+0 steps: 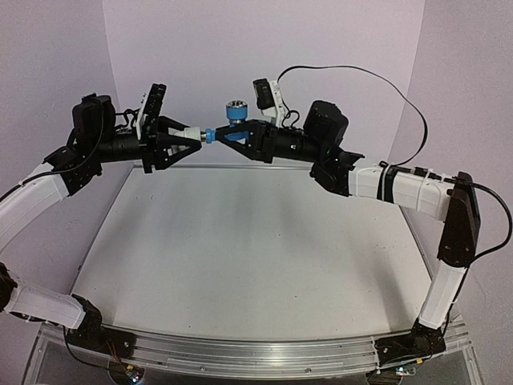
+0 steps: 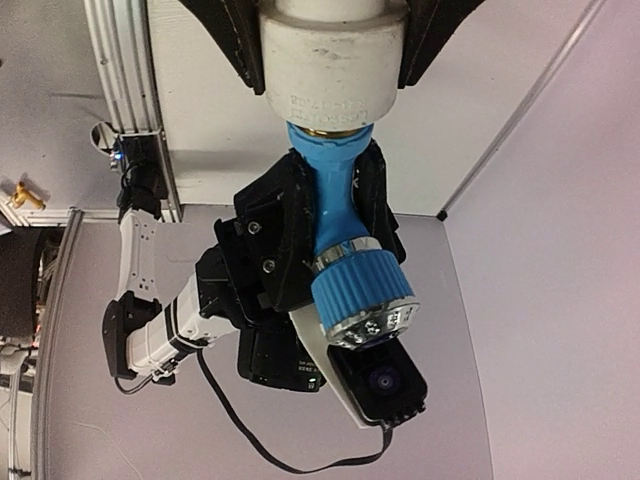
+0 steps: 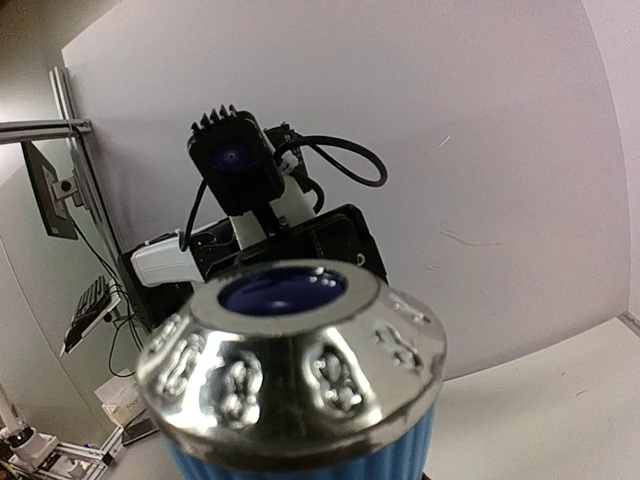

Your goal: Install the water faucets

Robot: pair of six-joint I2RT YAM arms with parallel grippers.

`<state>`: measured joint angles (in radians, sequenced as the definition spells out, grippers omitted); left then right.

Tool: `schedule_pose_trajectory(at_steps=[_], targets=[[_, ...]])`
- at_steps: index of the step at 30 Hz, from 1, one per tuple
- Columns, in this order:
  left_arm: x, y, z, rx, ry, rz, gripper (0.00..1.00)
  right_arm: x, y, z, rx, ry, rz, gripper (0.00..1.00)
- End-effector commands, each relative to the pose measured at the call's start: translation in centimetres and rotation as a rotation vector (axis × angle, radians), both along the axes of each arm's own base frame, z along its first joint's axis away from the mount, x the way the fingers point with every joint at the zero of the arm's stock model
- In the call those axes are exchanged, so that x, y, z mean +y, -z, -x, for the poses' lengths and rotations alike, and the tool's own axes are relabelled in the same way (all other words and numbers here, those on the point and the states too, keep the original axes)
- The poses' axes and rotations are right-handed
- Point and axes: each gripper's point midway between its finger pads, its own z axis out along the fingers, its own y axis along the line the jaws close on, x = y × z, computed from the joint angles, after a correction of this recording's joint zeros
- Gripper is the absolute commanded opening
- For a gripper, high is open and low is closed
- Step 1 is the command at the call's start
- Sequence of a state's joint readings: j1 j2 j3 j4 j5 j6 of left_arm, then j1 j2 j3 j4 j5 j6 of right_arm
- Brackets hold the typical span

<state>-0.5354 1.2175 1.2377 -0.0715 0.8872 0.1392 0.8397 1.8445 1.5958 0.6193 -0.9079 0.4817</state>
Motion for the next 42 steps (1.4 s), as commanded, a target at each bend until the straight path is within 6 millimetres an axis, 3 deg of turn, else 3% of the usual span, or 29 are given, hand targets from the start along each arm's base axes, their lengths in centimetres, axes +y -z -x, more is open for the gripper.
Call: schedule_pose_trajectory(at_steps=[1,8,13,22,34,42], targets=[[-3.6,1.7,1.8,-0.163,0.118,-0.049,0.0,3.8,1.0,5.2,0.098,-0.181,0.045,0.0],[-5.1,2.4,1.5,-0.347,0.133,-0.113,0.0,3.9,0.5,5.3,0.173,-0.207,0.058,0.0],[-6.1,1.8,2.0,-0.506,0.165,-0.119,0.0,3.8,0.1,5.3,0.244,-0.222,0.067,0.0],[-6.3,1.4,2.1,-0.747,0.187,-0.142,0.0,3.8,-1.6,5.3,0.34,-0.241,0.065,0.0],[-5.9,2.7,1.3,-1.09,0.193,-0.26,0.0,4.8,-0.9,4.3,0.547,-0.258,0.101,0.0],[-5.0,5.5,0.2,-1.412,0.198,-0.415,0.0,6.2,-1.1,3.7,0.669,-0.261,0.154,0.0]])
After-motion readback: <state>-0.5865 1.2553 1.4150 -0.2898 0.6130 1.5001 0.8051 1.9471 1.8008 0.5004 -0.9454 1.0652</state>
